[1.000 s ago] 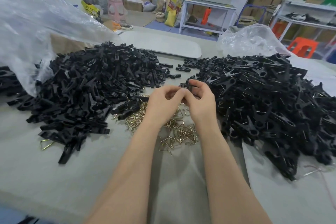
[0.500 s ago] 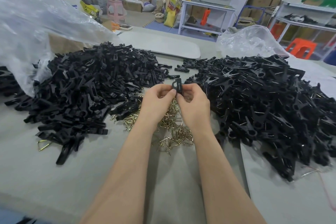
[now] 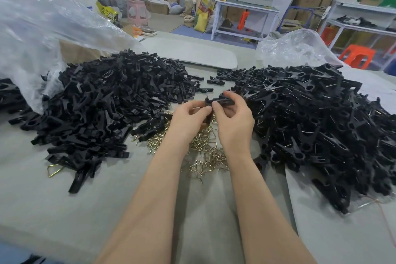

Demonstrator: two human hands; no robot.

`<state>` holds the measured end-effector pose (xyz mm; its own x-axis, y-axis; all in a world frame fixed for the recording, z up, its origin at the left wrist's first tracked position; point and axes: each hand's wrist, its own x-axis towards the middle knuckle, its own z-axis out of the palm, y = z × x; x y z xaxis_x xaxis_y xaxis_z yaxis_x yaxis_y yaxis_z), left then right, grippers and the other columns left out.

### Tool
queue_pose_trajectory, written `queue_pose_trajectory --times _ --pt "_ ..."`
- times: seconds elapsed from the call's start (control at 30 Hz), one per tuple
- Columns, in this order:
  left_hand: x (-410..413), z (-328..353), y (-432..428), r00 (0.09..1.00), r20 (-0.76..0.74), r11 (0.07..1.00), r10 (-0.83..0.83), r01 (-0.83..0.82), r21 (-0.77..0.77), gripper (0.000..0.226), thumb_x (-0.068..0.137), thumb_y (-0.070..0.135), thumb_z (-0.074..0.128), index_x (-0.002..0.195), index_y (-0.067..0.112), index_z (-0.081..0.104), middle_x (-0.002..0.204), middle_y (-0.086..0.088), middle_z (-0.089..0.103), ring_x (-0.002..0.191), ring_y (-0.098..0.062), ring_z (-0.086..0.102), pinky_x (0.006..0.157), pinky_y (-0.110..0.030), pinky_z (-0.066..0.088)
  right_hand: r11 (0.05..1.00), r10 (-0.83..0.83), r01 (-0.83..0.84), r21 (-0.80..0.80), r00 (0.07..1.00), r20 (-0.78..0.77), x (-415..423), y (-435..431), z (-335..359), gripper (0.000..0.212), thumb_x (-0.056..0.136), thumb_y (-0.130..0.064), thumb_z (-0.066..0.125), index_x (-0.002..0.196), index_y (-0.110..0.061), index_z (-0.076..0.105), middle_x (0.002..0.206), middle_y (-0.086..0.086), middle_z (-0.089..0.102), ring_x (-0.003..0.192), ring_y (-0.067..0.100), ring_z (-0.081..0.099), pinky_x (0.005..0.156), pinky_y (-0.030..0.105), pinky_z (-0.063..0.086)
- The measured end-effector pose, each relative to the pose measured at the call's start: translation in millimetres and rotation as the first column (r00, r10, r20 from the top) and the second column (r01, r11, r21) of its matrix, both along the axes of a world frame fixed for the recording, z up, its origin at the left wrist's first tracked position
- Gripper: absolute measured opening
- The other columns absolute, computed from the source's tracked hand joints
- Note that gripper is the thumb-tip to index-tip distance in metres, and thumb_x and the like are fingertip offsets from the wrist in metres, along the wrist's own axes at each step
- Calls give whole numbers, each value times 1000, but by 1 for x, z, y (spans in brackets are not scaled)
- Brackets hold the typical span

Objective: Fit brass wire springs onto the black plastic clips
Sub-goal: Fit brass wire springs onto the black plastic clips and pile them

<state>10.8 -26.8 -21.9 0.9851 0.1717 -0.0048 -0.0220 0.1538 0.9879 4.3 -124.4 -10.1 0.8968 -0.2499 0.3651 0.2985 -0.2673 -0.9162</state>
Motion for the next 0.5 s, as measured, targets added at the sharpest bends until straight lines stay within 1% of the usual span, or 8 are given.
queue_pose_trajectory --times 0.07,0.13,0.2,0.23,0.3,0.37,0.43,0.5 --pt "1 0 4 999 11 997 35 -34 -67 10 89 13 64 91 22 62 72 12 66 65 3 63 66 -19 51 999 53 -53 0 999 -7 0 3 -2 20 88 -17 67 107 -18 65 91 -8 69 87 5 67 88 28 53" --pt "3 -1 7 998 11 992 56 -54 -117 9 90 11 62 94 19 61 60 14 64 61 3 61 68 -21 50 995 102 -102 3 995 -13 0 6 -2 9 90 -18 64 94 -26 65 88 -10 69 86 5 67 88 33 54" --pt "4 -2 8 998 6 992 69 -68 -104 14 91 9 61 104 14 61 68 10 63 62 -1 59 68 -22 48 991 130 -129 44 991 -31 1 6 -2 17 91 -17 61 83 -32 63 87 -5 70 88 15 68 88 41 54" --pt "4 -2 8 997 7 993 75 -74 -87 19 91 9 61 109 13 61 72 8 62 62 -2 57 66 -20 47 988 142 -139 66 989 -50 2 5 -1 19 91 -16 61 81 -32 63 87 -2 70 89 20 68 87 44 54" --pt "4 -2 7 997 18 995 80 -78 -63 20 90 10 62 110 14 62 73 8 63 59 0 57 61 -16 47 982 168 -157 104 980 -105 4 3 -1 19 90 -11 61 80 -27 62 86 2 70 88 23 68 88 46 53" --pt "4 -2 7 997 26 995 79 -77 -65 16 90 10 63 105 13 64 66 13 64 61 2 61 62 -15 49 970 195 -166 180 969 -154 5 0 -2 14 87 -7 63 84 -21 61 87 5 69 88 23 67 89 46 53" --pt "3 -1 7 998 32 996 62 -60 -72 11 89 10 64 100 13 65 61 14 64 61 3 62 64 -16 52 958 196 -154 242 967 -163 7 -1 -2 13 86 -6 64 91 -18 60 92 6 68 92 25 67 91 43 53" --pt "1 0 7 999 36 996 36 -33 -79 7 88 11 65 93 16 65 64 13 66 64 2 63 67 -17 53 951 201 -156 266 967 -153 7 -1 -2 15 87 -4 64 92 -18 60 94 6 68 96 25 67 92 39 53"
